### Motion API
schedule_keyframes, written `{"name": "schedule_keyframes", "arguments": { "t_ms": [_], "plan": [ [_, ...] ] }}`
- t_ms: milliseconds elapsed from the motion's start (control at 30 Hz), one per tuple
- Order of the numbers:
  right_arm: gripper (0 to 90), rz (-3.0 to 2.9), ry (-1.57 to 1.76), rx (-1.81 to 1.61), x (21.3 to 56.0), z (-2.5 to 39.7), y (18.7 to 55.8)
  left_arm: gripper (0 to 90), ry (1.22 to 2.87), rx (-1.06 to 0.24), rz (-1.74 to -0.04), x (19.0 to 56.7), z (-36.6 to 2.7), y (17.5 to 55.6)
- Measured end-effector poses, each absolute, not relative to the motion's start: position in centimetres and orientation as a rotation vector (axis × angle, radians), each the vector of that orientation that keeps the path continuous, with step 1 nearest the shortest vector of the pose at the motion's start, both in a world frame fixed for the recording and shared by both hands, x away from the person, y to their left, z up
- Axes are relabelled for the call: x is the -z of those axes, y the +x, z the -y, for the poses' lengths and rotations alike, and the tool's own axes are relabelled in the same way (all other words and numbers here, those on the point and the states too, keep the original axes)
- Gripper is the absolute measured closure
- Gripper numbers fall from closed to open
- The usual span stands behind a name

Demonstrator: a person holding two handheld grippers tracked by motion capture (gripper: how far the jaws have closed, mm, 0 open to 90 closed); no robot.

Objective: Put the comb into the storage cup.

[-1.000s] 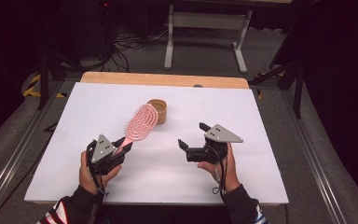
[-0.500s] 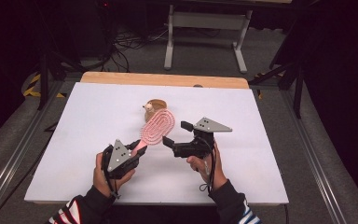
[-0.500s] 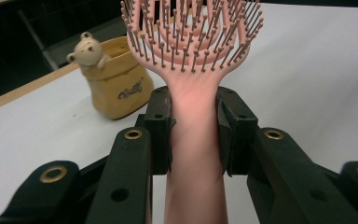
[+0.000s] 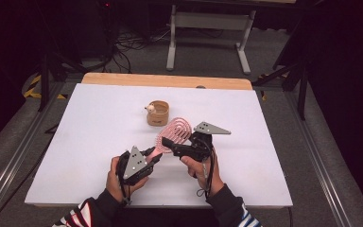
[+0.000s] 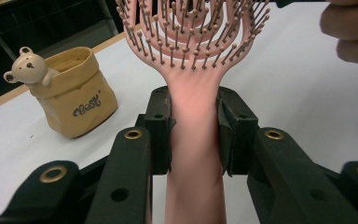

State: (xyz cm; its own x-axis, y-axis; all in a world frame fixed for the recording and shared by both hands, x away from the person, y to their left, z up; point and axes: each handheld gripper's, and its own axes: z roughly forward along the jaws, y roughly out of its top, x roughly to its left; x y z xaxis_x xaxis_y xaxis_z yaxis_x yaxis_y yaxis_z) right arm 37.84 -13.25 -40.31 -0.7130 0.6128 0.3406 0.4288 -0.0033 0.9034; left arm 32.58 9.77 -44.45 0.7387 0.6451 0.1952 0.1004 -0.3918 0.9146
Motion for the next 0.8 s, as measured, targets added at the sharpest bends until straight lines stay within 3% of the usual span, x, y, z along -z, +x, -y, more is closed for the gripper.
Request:
{"name": "schedule_keyframes", "arguments": {
  "t_ms": [33,100,233,800],
  "plan": [
    [37.0,-2.104,1.112,-1.808,40.3,13.2,37.8,69.6,1.909,-0.664,-0.571,44.5,-9.8,32.7],
    [49.2,-2.085,1.116,-1.886,40.5,13.7,37.8,69.6,1.928,-0.646,-0.575,44.7,-9.7,33.2],
    [58.6,-2.056,1.057,-1.922,40.3,13.7,37.2,69.5,1.941,-0.645,-0.572,45.0,-9.5,33.6],
    [62.6,-1.949,0.881,-1.929,39.1,14.5,35.7,64.5,2.006,-0.571,-0.497,45.2,-9.6,34.8]
  ]
}}
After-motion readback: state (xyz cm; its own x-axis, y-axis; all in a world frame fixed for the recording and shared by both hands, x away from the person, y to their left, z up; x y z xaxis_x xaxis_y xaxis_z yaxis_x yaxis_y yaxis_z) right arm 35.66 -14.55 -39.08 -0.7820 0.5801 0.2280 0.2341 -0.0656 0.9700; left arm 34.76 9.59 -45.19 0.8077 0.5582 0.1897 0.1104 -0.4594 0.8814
